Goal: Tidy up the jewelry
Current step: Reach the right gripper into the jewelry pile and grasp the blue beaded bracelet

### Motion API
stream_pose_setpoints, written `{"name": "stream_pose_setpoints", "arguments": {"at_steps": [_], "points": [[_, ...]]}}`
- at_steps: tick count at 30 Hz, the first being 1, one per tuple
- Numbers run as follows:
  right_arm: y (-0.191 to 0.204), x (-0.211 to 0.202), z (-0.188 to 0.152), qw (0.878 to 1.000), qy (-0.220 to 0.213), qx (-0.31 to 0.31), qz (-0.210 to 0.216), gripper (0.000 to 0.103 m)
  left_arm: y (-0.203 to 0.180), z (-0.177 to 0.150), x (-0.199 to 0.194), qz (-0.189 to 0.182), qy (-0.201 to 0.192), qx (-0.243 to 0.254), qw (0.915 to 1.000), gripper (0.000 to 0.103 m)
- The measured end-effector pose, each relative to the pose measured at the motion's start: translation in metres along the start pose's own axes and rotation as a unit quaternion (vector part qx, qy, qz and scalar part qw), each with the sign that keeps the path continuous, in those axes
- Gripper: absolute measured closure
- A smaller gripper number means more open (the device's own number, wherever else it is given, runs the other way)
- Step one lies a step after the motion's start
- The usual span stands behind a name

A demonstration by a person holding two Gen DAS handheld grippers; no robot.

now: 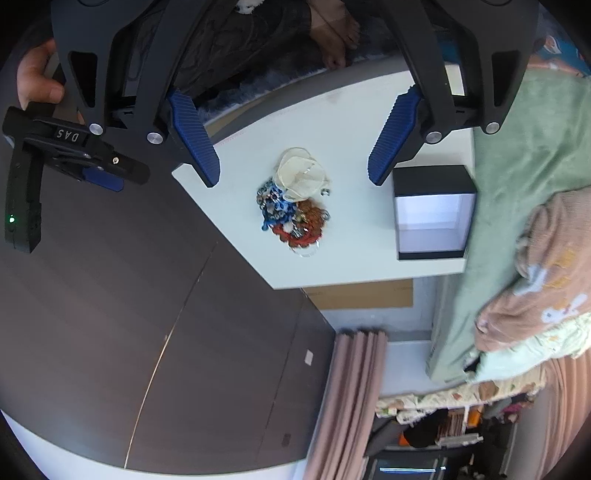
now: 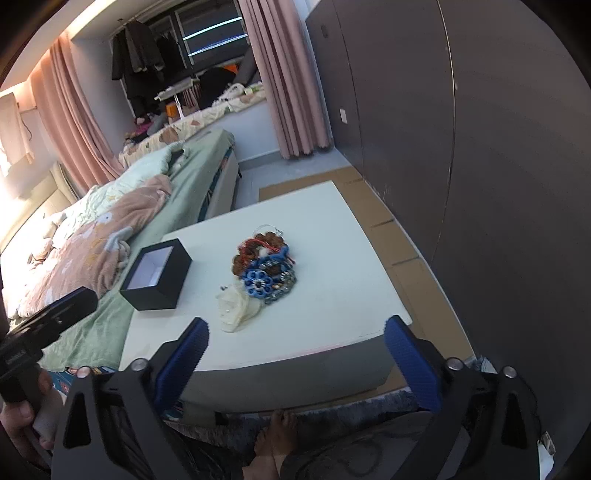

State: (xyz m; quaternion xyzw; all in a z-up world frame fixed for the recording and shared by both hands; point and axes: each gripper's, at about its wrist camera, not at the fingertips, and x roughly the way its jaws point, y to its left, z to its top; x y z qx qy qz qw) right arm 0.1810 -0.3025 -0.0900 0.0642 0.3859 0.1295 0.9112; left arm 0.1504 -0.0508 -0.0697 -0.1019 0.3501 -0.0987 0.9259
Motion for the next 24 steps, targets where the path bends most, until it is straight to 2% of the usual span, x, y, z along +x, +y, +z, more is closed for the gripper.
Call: {"name": "stream_pose_setpoints", "arguments": {"at_steps": [10, 14, 20, 22, 24], "points": [[-0.035, 0.037, 0.004, 0.999, 0.024, 0.026, 0.009, 0.022, -0.009, -0.001, 0.073, -0.018, 0.061, -0.009, 0.9980, 0.033], [-0.043, 0.052, 0.005, 0.999, 0.031, 0.032, 0.014, 0.022, -0.011, -0.006, 0.102, -0.022, 0.089, -0.013, 0.9957, 0.042], [-0.048, 0.078, 0.007, 0.998, 0.052, 0.033, 0.027, 0.031, -0.010, -0.015, 0.136, -0.020, 0.120, -0.016, 0.9924, 0.046], [-0.047, 0.086, 0.008, 0.997, 0.058, 0.034, 0.032, 0.032, -0.009, -0.017, 0.147, -0.017, 0.131, -0.015, 0.9911, 0.050], [-0.047, 0.094, 0.008, 0.997, 0.063, 0.034, 0.034, 0.032, -0.007, -0.019, 0.157, -0.016, 0.142, -0.014, 0.9896, 0.065]]}}
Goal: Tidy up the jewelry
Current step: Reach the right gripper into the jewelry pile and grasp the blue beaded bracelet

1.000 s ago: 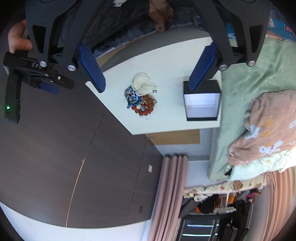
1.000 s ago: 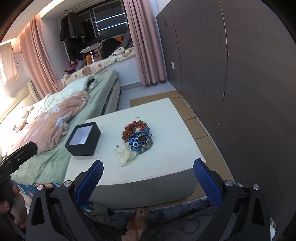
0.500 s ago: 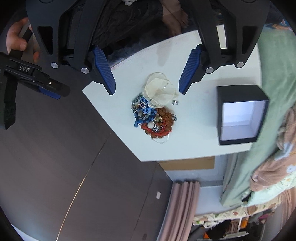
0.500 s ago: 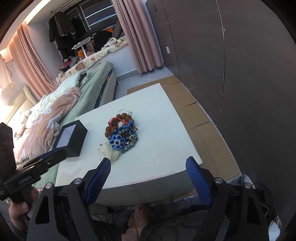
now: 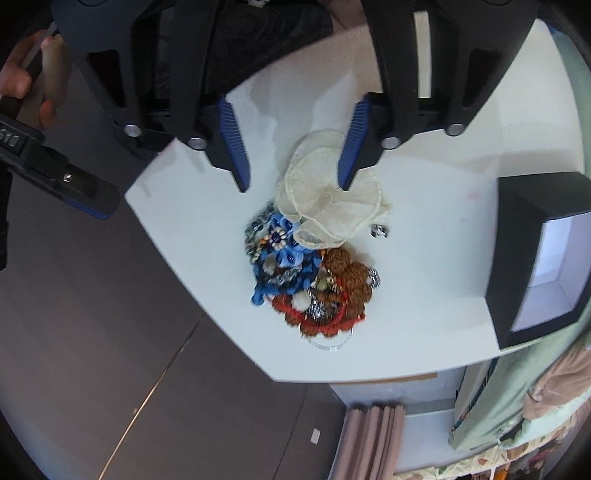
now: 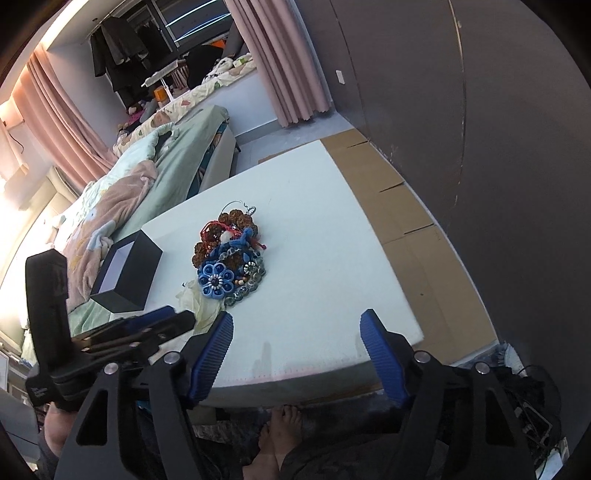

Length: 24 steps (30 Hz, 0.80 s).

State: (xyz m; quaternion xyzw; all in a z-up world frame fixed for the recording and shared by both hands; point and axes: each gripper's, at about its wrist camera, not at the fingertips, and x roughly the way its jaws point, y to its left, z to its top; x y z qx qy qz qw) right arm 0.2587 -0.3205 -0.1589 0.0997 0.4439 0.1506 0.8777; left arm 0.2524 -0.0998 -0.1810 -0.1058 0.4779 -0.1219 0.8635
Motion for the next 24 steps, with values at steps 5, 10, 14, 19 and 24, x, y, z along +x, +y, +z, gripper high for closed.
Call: {"name": "stream_pose_setpoints", "arguments": {"at_steps": [5, 10, 14, 19, 24], "points": [[0.002, 0.020, 0.007, 1.000, 0.008, -0.001, -0.002, 0.036, 0.005, 0.000, 0.013, 0.006, 0.016, 0.000, 0.9999, 0.100], [0.014, 0.048, 0.021, 1.000, 0.023, -0.009, 0.019, 0.045, 0.016, 0.003, -0.010, 0.008, -0.001, -0.009, 0.9999, 0.100], [0.030, 0.070, 0.030, 0.999, 0.035, -0.025, 0.033, 0.055, 0.026, 0.007, -0.029, 0.018, -0.016, -0.014, 0.9996, 0.100], [0.049, 0.091, 0.041, 0.997, 0.044, -0.045, 0.035, 0.066, 0.039, 0.013, -0.053, 0.024, -0.035, -0.027, 0.9987, 0.100], [0.064, 0.110, 0.050, 0.996, 0.050, -0.062, 0.026, 0.072, 0.045, 0.021, -0.073, 0.030, -0.049, -0.031, 0.9979, 0.100]]}}
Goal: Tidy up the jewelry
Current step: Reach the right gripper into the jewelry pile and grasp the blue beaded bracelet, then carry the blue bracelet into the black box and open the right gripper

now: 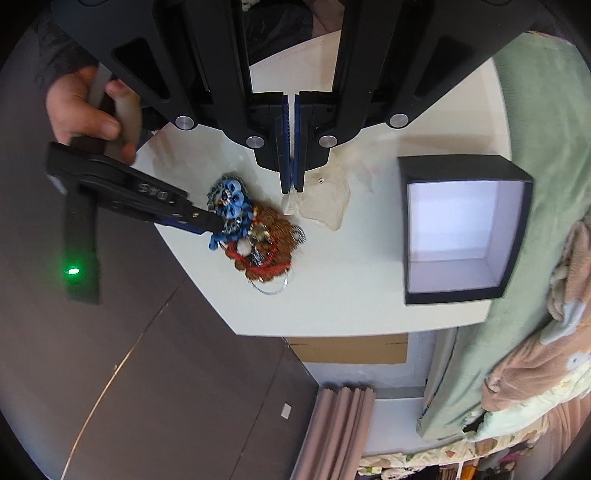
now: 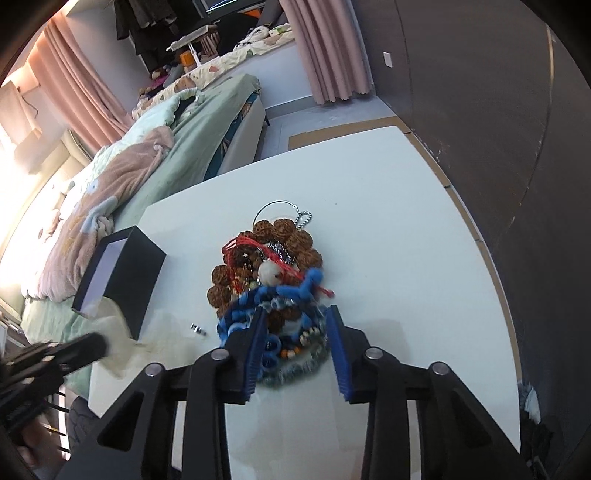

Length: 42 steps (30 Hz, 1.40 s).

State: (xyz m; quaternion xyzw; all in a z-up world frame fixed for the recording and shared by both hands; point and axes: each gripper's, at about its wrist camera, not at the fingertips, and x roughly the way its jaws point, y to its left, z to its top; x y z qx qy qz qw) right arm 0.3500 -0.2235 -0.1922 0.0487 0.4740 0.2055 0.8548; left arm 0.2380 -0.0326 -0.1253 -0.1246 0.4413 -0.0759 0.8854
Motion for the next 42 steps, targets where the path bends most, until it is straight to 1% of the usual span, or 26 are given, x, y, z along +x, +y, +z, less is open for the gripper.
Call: {"name": "stream_pose_setpoints", "arguments": {"at_steps": [3, 5, 6, 9, 12, 21, 26, 29, 31, 32, 33, 34, 35, 36, 42], "points": [[0.003, 0.012, 0.004, 1.000, 0.008, -0.006, -0.010, 0.084, 0.006, 0.004, -0.013, 0.001, -0.011, -0.001, 0.9999, 0.100], [0.004, 0.014, 0.006, 1.000, 0.007, -0.013, -0.021, 0.096, 0.008, 0.008, -0.020, 0.001, -0.018, -0.003, 0.9998, 0.100], [0.004, 0.012, 0.007, 1.000, 0.004, -0.012, -0.024, 0.096, 0.010, 0.009, -0.025, 0.001, -0.023, -0.003, 0.9997, 0.100], [0.004, -0.003, 0.009, 1.000, -0.011, -0.004, -0.015, 0.097, 0.016, 0.014, -0.038, 0.000, -0.034, -0.005, 0.9994, 0.100], [0.007, -0.017, 0.011, 1.000, -0.017, -0.001, -0.009, 0.097, 0.022, 0.021, -0.050, -0.001, -0.045, -0.007, 0.9989, 0.100], [0.033, -0.060, 0.017, 0.999, -0.040, -0.003, 0.004, 0.097, 0.041, 0.044, -0.080, -0.008, -0.074, -0.013, 0.9972, 0.100], [0.054, -0.077, 0.024, 0.998, -0.054, -0.005, 0.011, 0.097, 0.054, 0.059, -0.088, -0.014, -0.081, -0.015, 0.9965, 0.100], [0.071, -0.084, 0.028, 0.998, -0.060, -0.010, 0.015, 0.097, 0.062, 0.069, -0.087, -0.019, -0.080, -0.018, 0.9965, 0.100], [0.082, -0.087, 0.030, 0.998, -0.063, -0.014, 0.015, 0.097, 0.070, 0.074, -0.085, -0.016, -0.076, -0.025, 0.9967, 0.100], [0.089, -0.088, 0.030, 0.998, -0.064, -0.016, 0.014, 0.097, 0.073, 0.076, -0.084, -0.011, -0.076, -0.025, 0.9968, 0.097], [0.096, -0.088, 0.030, 0.998, -0.064, -0.019, 0.014, 0.097, 0.076, 0.077, -0.082, -0.006, -0.072, -0.027, 0.9970, 0.074], [0.101, -0.089, 0.031, 0.998, -0.064, -0.022, 0.015, 0.097, 0.080, 0.077, -0.081, -0.003, -0.071, -0.033, 0.9969, 0.054], [0.108, -0.089, 0.030, 0.997, -0.064, -0.025, 0.019, 0.097, 0.084, 0.075, -0.083, -0.006, -0.078, -0.039, 0.9961, 0.031], [0.112, -0.089, 0.030, 0.997, -0.064, -0.025, 0.020, 0.097, 0.088, 0.073, -0.087, -0.010, -0.088, -0.043, 0.9951, 0.030], [0.141, -0.081, 0.030, 0.997, -0.063, -0.030, 0.039, 0.097, 0.113, 0.059, -0.094, 0.003, -0.081, -0.056, 0.9952, 0.030]]}}
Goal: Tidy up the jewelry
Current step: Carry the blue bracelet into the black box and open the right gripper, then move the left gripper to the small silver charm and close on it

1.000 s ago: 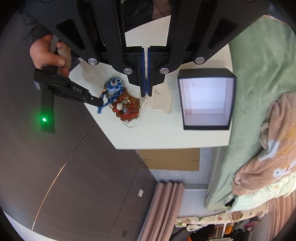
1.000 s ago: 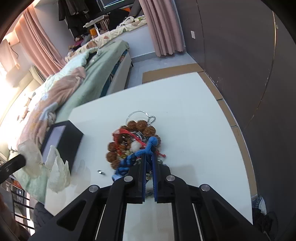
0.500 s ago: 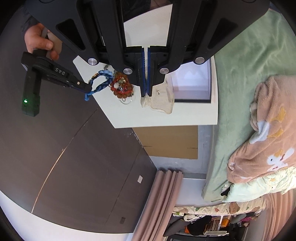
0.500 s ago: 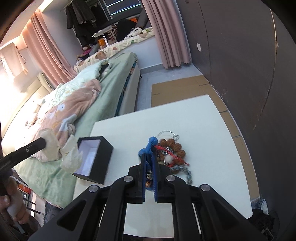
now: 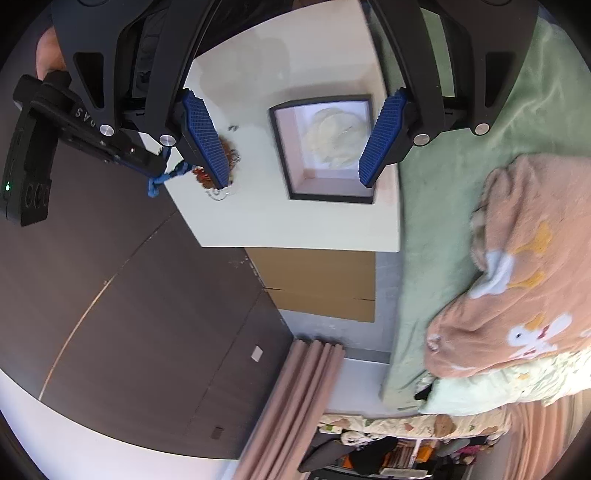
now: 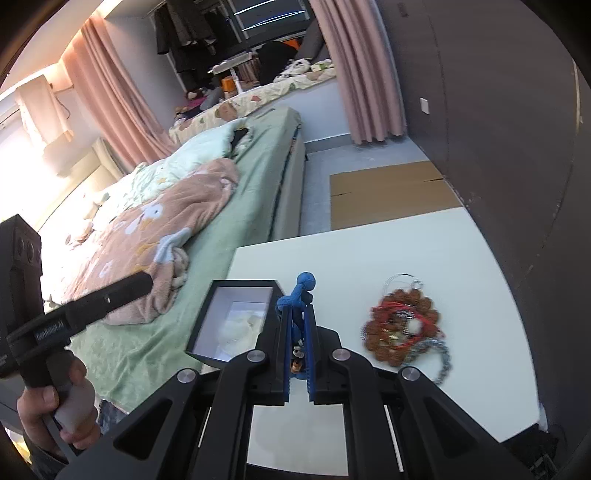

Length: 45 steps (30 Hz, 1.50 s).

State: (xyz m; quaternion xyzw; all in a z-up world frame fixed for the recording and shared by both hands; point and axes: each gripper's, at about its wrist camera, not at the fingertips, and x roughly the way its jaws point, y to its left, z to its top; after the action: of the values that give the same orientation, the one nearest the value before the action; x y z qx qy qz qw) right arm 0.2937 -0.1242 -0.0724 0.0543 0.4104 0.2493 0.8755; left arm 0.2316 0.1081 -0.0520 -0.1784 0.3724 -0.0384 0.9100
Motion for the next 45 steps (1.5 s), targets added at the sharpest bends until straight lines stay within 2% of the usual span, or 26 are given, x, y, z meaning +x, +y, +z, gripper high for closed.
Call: {"name": "stream_pose_setpoints", "arguments": {"at_steps": [6, 10, 13, 15, 16, 18, 21, 23, 26, 34, 36, 37, 45], "points": [[0.030, 0.017, 0.006, 1.000, 0.001, -0.004, 0.029, 0.096, 0.035, -0.009, -0.018, 0.024, -0.004, -0.020, 0.9995, 0.026], [0.050, 0.031, 0.010, 0.998, 0.006, 0.001, 0.063, 0.096, 0.055, -0.015, -0.028, 0.039, -0.003, -0.030, 0.9988, 0.026], [0.063, 0.044, 0.014, 0.996, 0.011, 0.010, 0.085, 0.091, 0.065, -0.018, -0.038, 0.047, -0.006, -0.036, 0.9982, 0.021], [0.063, 0.058, 0.014, 0.994, 0.036, 0.035, 0.098, 0.046, 0.067, -0.020, -0.042, 0.051, -0.009, -0.038, 0.9979, 0.016], [0.060, 0.057, 0.013, 0.995, 0.026, 0.046, 0.087, 0.024, 0.068, -0.021, -0.043, 0.051, -0.009, -0.037, 0.9980, 0.016], [0.057, 0.052, 0.009, 0.996, 0.008, 0.046, 0.076, 0.025, 0.067, -0.023, -0.043, 0.048, -0.006, -0.031, 0.9984, 0.016], [0.042, 0.044, 0.000, 0.996, 0.009, 0.061, 0.066, 0.025, 0.062, -0.028, -0.040, 0.045, -0.001, -0.024, 0.9987, 0.016], [0.032, 0.035, -0.007, 0.997, 0.003, 0.064, 0.044, 0.015, 0.056, -0.030, -0.036, 0.038, 0.002, -0.020, 0.9991, 0.016], [0.016, 0.015, -0.019, 0.997, -0.015, 0.067, 0.020, 0.008, 0.041, -0.035, -0.028, 0.029, 0.004, -0.007, 0.9995, 0.016], [-0.033, -0.029, -0.041, 0.995, -0.051, 0.086, -0.029, 0.008, -0.010, -0.042, -0.007, 0.001, 0.003, 0.029, 0.9996, 0.015], [-0.046, -0.040, -0.045, 0.993, -0.057, 0.093, -0.041, 0.008, -0.024, -0.043, -0.004, -0.002, 0.002, 0.039, 0.9992, 0.006], [-0.051, -0.044, -0.046, 0.993, -0.061, 0.093, -0.047, 0.008, -0.030, -0.044, -0.002, -0.004, 0.000, 0.044, 0.9990, 0.005], [-0.102, -0.075, -0.062, 0.987, -0.083, 0.117, -0.071, 0.008, -0.086, -0.050, 0.017, -0.010, 0.011, 0.090, 0.9958, 0.005]]}}
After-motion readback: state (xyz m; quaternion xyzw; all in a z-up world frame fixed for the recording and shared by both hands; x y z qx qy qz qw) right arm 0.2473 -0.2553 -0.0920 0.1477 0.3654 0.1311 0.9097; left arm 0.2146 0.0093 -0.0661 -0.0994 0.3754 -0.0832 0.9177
